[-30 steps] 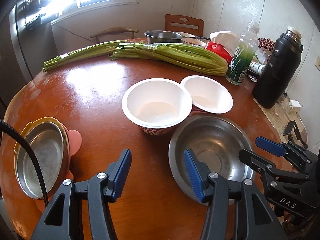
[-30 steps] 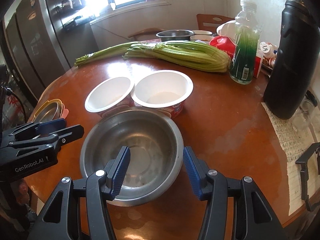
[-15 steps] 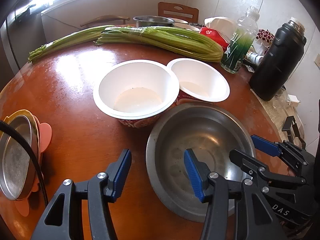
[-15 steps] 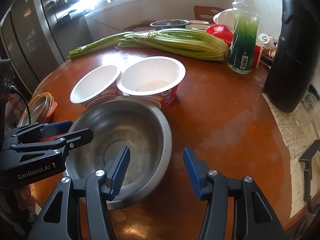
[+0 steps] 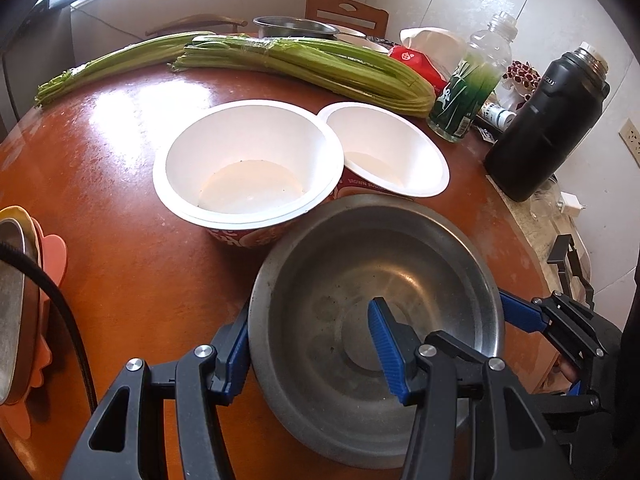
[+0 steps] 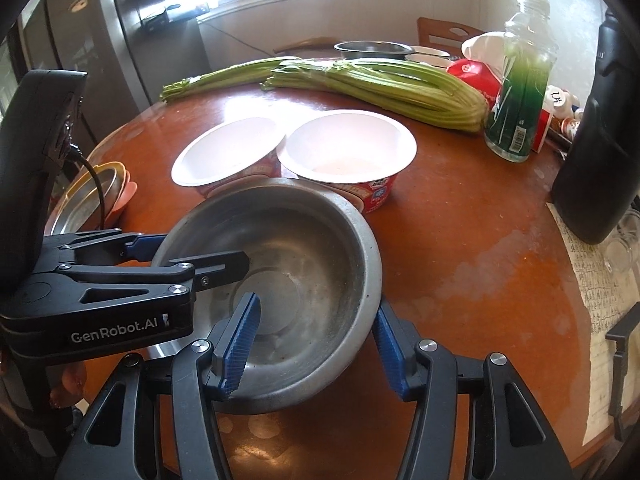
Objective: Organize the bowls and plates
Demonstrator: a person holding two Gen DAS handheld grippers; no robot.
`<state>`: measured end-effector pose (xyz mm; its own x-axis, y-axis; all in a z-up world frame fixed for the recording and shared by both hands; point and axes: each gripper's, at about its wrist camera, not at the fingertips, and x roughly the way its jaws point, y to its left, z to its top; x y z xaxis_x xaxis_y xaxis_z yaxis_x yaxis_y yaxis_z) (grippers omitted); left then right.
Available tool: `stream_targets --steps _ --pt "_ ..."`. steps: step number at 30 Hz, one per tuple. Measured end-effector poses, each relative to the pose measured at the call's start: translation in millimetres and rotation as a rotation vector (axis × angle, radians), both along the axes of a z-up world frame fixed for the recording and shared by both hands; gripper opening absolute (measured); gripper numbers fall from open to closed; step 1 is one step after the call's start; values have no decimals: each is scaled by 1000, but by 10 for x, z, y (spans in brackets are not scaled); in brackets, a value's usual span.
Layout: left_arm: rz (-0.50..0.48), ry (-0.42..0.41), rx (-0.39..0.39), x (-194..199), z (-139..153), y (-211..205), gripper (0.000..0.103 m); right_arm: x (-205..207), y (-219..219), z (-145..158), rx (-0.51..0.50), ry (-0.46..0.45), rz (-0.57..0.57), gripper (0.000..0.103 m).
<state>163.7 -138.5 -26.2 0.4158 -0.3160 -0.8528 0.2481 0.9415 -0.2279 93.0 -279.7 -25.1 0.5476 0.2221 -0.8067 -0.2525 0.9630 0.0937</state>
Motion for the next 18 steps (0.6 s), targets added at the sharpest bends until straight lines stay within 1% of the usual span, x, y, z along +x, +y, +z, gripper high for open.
stream_targets --steps 7,14,18 --pt "16 -22 47 -157 83 109 54 -138 136 85 13 -15 45 59" --pt "44 -30 44 -337 152 317 54 -266 298 136 34 -28 99 59" --pt "61 -34 62 -414 172 427 54 -305 411 117 32 -29 123 59"
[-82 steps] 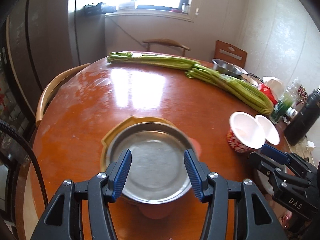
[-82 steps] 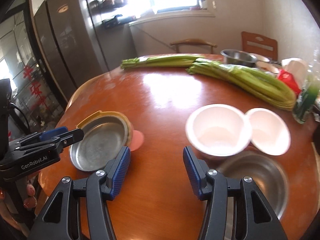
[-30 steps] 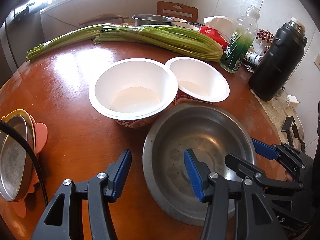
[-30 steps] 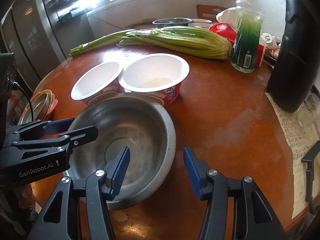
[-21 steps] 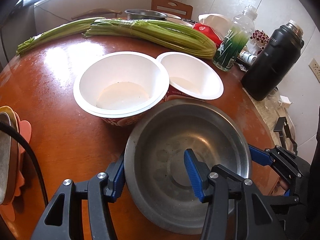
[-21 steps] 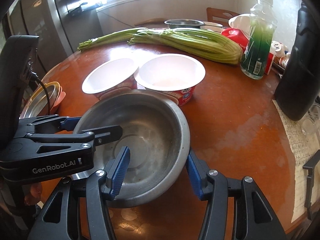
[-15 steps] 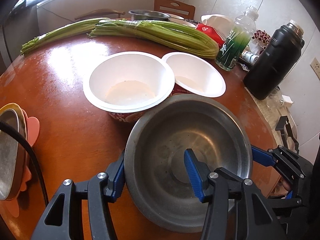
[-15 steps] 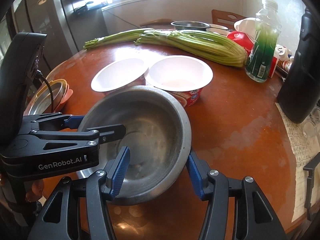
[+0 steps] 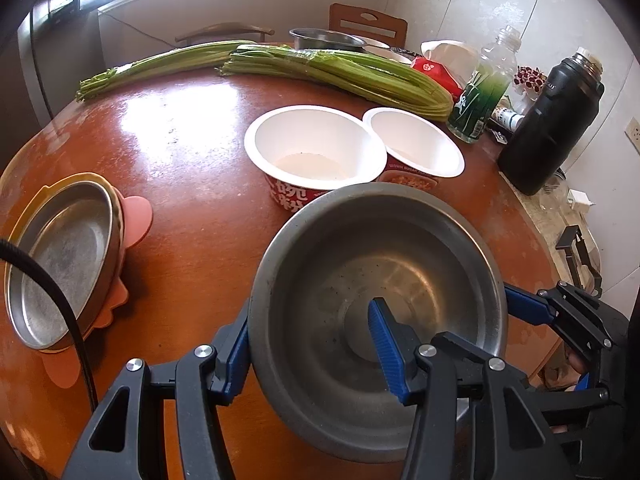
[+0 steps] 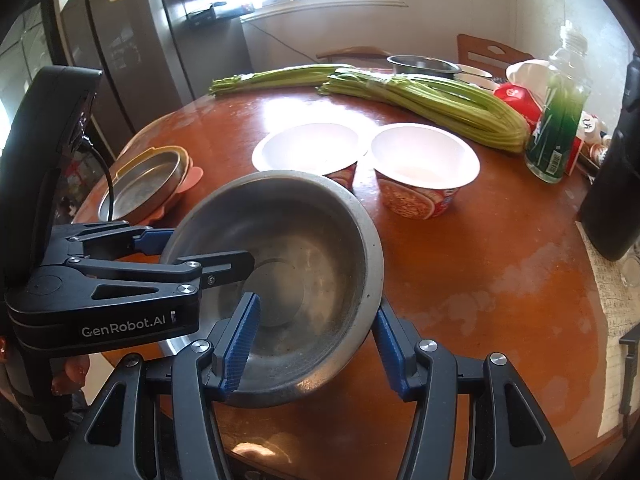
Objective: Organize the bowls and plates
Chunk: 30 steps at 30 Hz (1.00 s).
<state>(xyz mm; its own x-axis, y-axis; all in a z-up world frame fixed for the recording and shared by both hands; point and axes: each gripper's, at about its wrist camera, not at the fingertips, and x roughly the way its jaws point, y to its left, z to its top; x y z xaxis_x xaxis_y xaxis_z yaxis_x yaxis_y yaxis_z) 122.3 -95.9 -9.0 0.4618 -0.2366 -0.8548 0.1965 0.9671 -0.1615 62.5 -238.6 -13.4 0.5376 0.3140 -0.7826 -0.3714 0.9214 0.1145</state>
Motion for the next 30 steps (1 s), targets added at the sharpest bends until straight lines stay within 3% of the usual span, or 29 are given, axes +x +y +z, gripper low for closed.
stream_targets --steps 30 --pt "36 -7 43 -71 -129 229 54 54 222 -173 9 68 37 59"
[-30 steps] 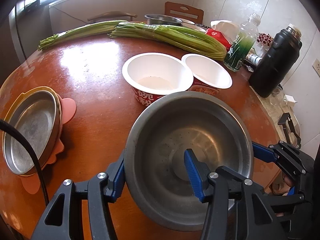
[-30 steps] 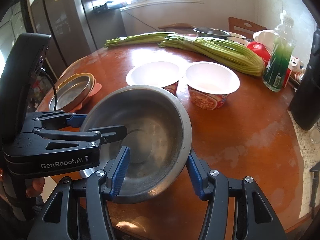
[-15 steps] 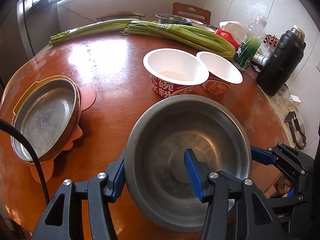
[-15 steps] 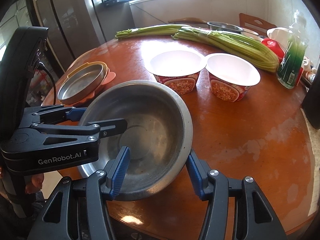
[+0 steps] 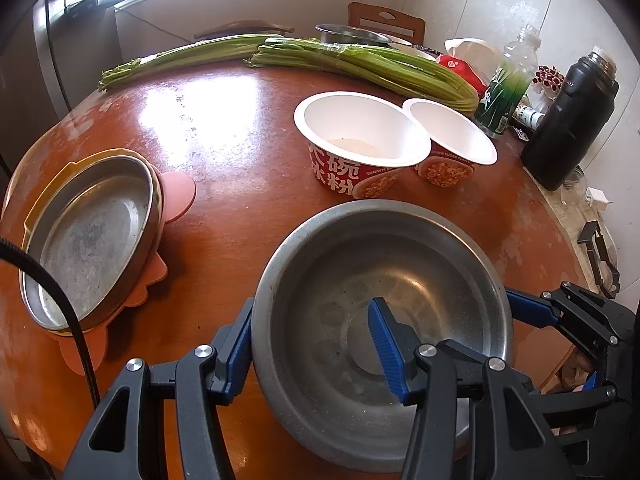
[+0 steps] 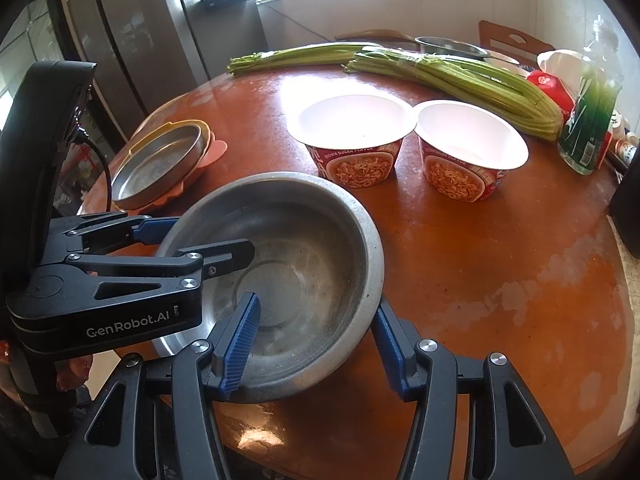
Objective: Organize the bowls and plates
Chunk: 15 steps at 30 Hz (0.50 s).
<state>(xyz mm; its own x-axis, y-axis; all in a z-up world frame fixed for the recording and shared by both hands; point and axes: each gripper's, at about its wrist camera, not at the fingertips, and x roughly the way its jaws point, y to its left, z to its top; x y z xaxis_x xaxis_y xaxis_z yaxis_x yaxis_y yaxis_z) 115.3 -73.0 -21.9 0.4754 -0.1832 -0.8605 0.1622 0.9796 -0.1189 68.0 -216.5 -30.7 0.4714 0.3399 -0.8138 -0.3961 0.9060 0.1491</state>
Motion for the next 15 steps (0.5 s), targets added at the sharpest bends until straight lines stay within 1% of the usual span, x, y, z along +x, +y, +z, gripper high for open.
stream_targets --steps 7,15 --pt "1 -21 19 0 30 6 54 36 -38 35 1 -5 -16 59" --pt "7 -49 18 -17 113 68 54 81 -115 91 9 -22 -54 59"
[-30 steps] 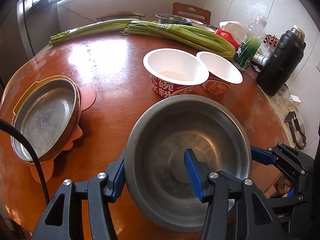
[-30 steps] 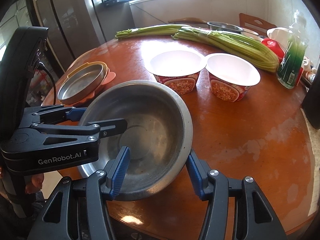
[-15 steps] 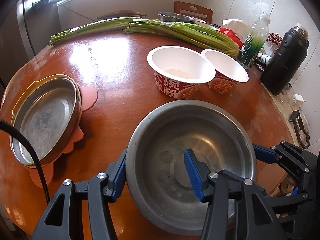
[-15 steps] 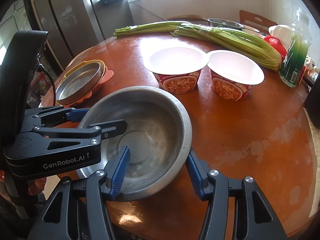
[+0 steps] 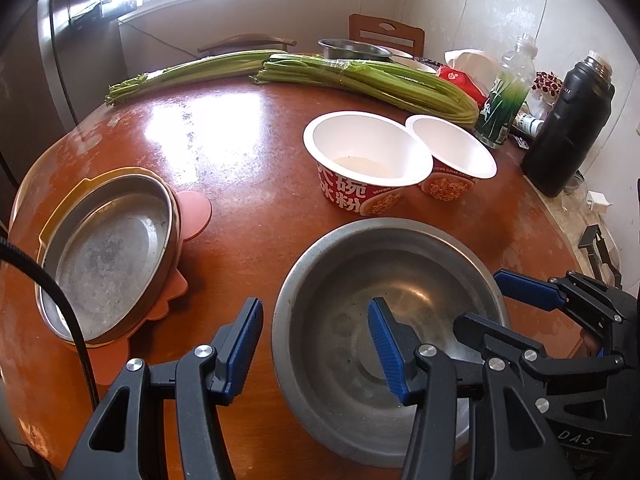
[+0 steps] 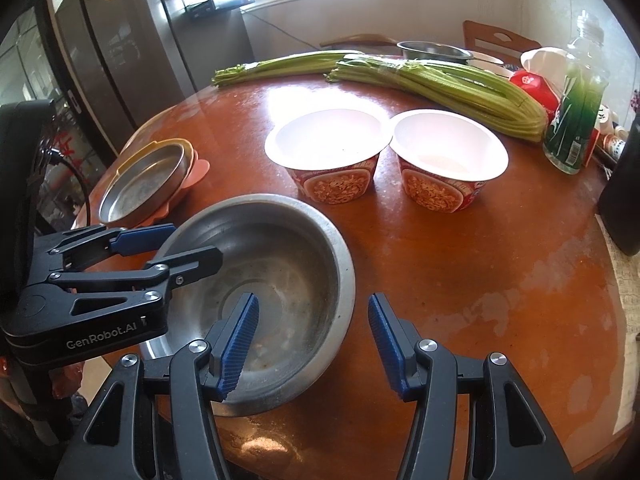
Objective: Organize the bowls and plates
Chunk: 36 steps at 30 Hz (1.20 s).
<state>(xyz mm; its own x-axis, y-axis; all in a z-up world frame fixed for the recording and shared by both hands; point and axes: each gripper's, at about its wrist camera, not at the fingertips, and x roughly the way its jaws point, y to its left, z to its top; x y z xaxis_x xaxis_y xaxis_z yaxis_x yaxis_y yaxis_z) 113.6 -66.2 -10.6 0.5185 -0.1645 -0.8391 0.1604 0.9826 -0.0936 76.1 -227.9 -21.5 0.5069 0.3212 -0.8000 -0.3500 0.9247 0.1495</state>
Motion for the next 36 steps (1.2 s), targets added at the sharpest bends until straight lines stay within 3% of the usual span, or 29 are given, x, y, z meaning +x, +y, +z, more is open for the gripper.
stream_targets --steps 12,22,30,36 --pt "21 -37 16 57 148 95 54 103 106 134 -7 -72 11 61" --pt "34 -51 24 179 236 172 54 342 123 117 63 -1 -25 70" --pt "27 -58 38 411 289 174 54 575 140 74 89 56 -72 70" --pt "7 -56 1 696 384 165 54 728 89 126 175 55 -128 70"
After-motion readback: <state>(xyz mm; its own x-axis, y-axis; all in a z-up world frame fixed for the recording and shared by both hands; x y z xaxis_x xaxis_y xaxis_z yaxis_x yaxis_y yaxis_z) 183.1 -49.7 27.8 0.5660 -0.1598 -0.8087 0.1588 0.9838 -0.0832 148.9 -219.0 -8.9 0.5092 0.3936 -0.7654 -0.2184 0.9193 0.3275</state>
